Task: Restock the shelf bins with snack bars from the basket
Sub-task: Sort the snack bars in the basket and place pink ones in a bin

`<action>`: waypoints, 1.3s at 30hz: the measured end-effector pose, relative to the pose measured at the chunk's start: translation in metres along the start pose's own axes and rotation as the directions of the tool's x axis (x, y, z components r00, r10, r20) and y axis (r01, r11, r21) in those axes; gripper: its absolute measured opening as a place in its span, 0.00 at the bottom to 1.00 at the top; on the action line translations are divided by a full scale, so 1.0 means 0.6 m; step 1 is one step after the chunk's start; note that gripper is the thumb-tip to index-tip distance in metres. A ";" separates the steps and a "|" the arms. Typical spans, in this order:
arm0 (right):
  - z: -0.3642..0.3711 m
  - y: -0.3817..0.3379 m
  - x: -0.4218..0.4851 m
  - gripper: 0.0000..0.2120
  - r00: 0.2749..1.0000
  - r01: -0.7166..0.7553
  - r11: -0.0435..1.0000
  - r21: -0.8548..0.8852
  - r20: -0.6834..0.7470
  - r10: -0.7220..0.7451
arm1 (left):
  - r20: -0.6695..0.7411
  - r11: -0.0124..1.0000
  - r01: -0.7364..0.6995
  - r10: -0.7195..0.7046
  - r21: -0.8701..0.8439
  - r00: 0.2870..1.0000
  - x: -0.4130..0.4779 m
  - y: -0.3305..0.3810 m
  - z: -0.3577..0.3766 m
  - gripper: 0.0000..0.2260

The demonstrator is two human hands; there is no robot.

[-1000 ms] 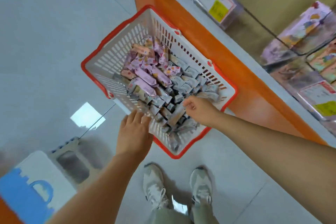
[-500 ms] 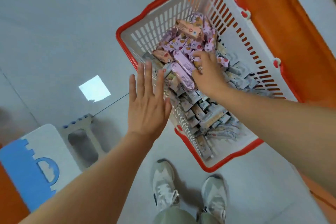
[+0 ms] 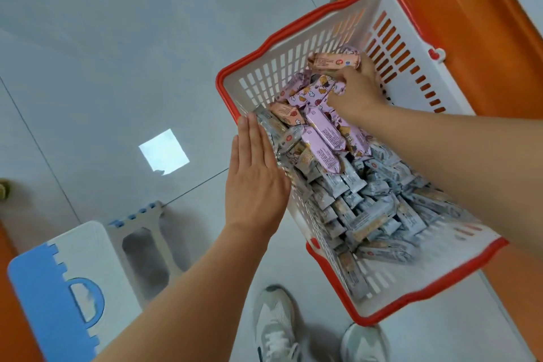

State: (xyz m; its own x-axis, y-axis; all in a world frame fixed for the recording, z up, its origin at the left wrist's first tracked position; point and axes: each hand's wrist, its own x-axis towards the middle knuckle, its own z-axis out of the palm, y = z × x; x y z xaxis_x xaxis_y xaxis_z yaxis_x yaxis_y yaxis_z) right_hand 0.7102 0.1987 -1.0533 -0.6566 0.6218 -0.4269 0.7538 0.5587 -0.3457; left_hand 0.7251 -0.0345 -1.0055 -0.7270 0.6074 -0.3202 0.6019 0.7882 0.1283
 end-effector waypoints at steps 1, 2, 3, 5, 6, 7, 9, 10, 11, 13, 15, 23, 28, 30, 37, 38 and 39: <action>-0.001 0.002 0.004 0.14 1.000 0.000 1.000 0.002 0.015 0.000 | 0.008 1.000 -0.006 0.006 0.001 1.000 0.000 0.000 0.001 0.29; 0.000 0.002 0.005 0.12 1.000 0.010 1.000 0.013 -0.007 -0.010 | 0.010 1.000 -0.012 0.012 0.007 1.000 0.001 0.001 0.000 0.29; 0.000 0.001 0.001 0.09 0.998 0.034 0.999 0.033 -0.046 -0.032 | 0.013 1.000 -0.014 0.014 0.009 1.000 0.002 0.001 0.000 0.30; 0.002 -0.002 -0.015 0.05 0.987 0.095 0.992 0.085 -0.141 -0.082 | 0.028 1.000 -0.009 0.009 0.009 1.000 0.002 0.001 -0.002 0.29; 0.003 -0.002 -0.023 0.04 0.979 0.119 0.988 0.098 -0.179 -0.101 | 0.038 1.000 -0.010 0.009 0.019 0.999 0.002 0.002 -0.003 0.29; 0.001 -0.002 -0.032 0.04 0.972 0.133 0.986 0.096 -0.208 -0.111 | 0.049 0.999 -0.009 0.007 0.033 0.999 0.003 0.003 -0.005 0.29; -0.003 0.005 -0.048 0.03 0.974 0.126 0.987 0.102 -0.199 -0.104 | 0.084 0.997 0.000 -0.007 0.083 0.996 0.003 0.006 -0.010 0.29; -0.007 0.010 -0.056 0.03 0.979 0.116 0.986 0.120 -0.180 -0.093 | 0.107 0.993 0.003 -0.016 0.116 0.994 0.003 0.008 -0.014 0.29; -0.012 0.016 -0.066 0.04 0.983 0.113 0.982 0.151 -0.160 -0.088 | 0.130 0.990 0.006 -0.025 0.144 0.991 0.004 0.010 -0.020 0.28; -0.026 0.031 -0.089 0.07 0.991 0.117 0.962 0.246 -0.090 -0.098 | 0.166 0.990 0.016 -0.039 0.137 0.985 0.007 0.018 -0.037 0.28; -0.043 0.053 -0.117 0.07 0.991 0.084 0.921 0.380 0.065 -0.117 | 0.154 0.999 0.030 -0.033 0.022 0.987 0.012 0.033 -0.060 0.29; -0.146 0.102 -0.244 0.07 0.928 -0.011 0.754 0.656 0.287 -0.237 | 0.126 0.927 -0.172 0.225 -0.333 0.966 -0.018 0.150 -0.107 0.27; -0.208 0.134 -0.322 0.21 0.963 -0.035 0.703 0.710 0.213 -0.167 | 0.242 0.739 0.109 0.075 -0.664 0.967 -0.077 0.215 -0.147 0.11; -0.226 0.141 -0.357 0.23 0.986 0.000 0.673 0.740 0.111 -0.121 | 0.387 0.513 0.308 0.051 -0.802 0.921 -0.104 0.239 -0.161 0.12; -0.276 0.165 -0.470 0.13 0.997 0.078 0.554 0.829 -0.049 -0.067 | 0.362 0.433 0.254 0.188 -0.865 0.913 -0.181 0.315 -0.219 0.08; -0.286 0.170 -0.484 0.12 0.995 0.099 0.544 0.834 -0.081 -0.056 | 0.323 0.494 0.179 0.224 -0.851 0.920 -0.188 0.321 -0.224 0.08; -0.297 0.174 -0.498 0.11 0.992 0.122 0.533 0.837 -0.117 -0.043 | 0.285 0.564 0.089 0.271 -0.821 0.919 -0.195 0.327 -0.230 0.12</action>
State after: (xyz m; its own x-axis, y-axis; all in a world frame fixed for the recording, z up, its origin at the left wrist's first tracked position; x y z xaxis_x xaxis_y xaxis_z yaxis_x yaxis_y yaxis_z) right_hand 0.9809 0.1692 -0.8127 -0.6866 0.6571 -0.3112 0.3419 -0.0859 -0.9358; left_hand 0.8826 0.0627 -0.8133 -0.4114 0.7433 -0.5275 0.0038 0.5802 0.8145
